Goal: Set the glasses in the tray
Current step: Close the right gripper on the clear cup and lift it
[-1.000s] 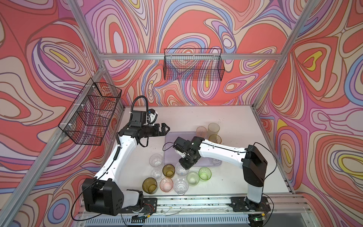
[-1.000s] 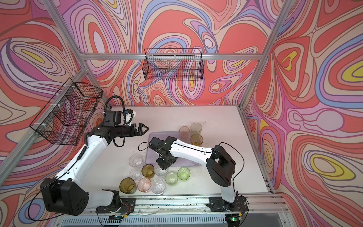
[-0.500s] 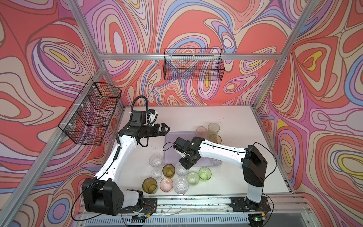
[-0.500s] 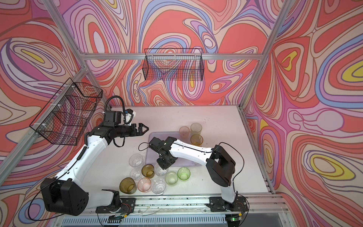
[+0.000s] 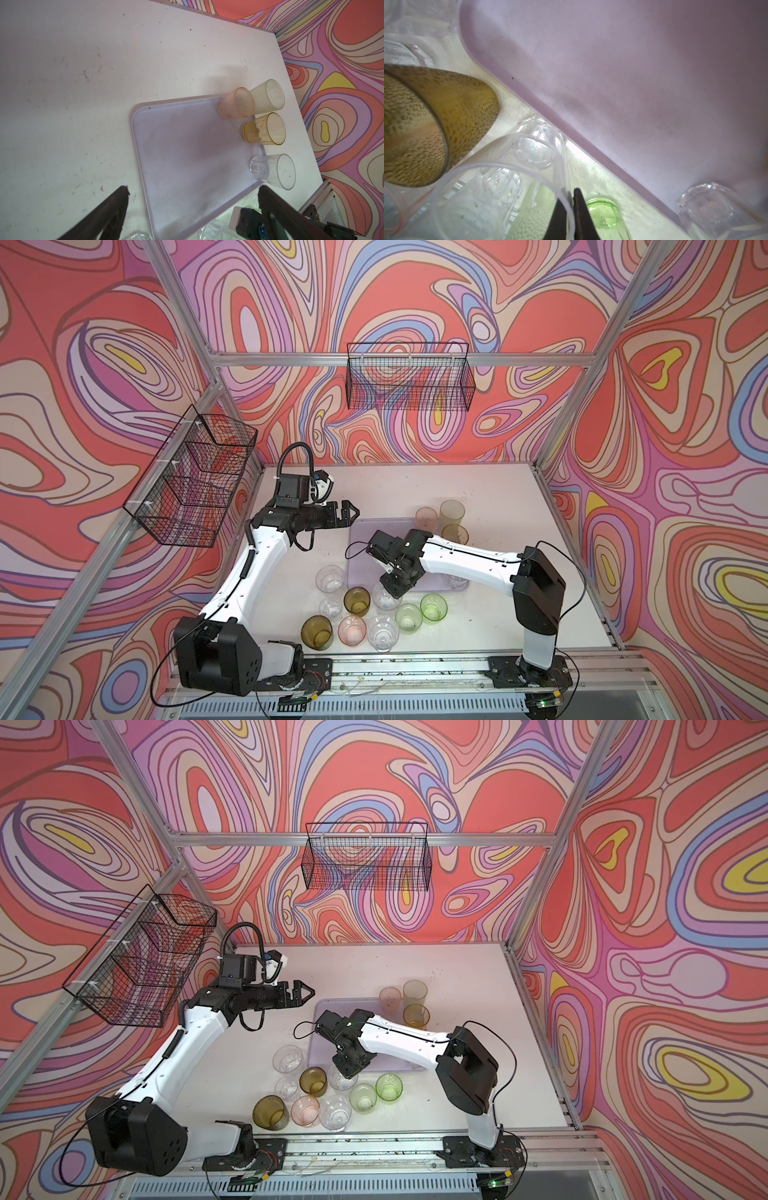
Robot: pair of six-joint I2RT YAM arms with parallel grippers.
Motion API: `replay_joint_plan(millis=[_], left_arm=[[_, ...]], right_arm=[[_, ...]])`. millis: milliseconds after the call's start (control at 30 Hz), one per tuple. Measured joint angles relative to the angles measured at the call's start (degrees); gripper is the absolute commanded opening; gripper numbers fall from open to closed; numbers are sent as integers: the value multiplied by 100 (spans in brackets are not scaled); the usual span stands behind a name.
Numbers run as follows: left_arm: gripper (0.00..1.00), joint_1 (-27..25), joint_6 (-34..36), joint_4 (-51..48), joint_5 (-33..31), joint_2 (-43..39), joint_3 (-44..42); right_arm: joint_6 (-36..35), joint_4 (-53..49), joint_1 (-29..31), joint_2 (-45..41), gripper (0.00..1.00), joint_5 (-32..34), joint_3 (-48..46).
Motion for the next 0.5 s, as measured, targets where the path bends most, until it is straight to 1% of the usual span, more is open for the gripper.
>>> replay_joint_plan(millis=[100, 500], left_arm=[[100, 0, 0, 0, 0, 2, 0], [100, 0, 0, 0, 0, 0, 0]], right_arm=[[20, -39, 0, 0, 0, 22, 11], [68, -452, 4, 0, 0, 140, 400]])
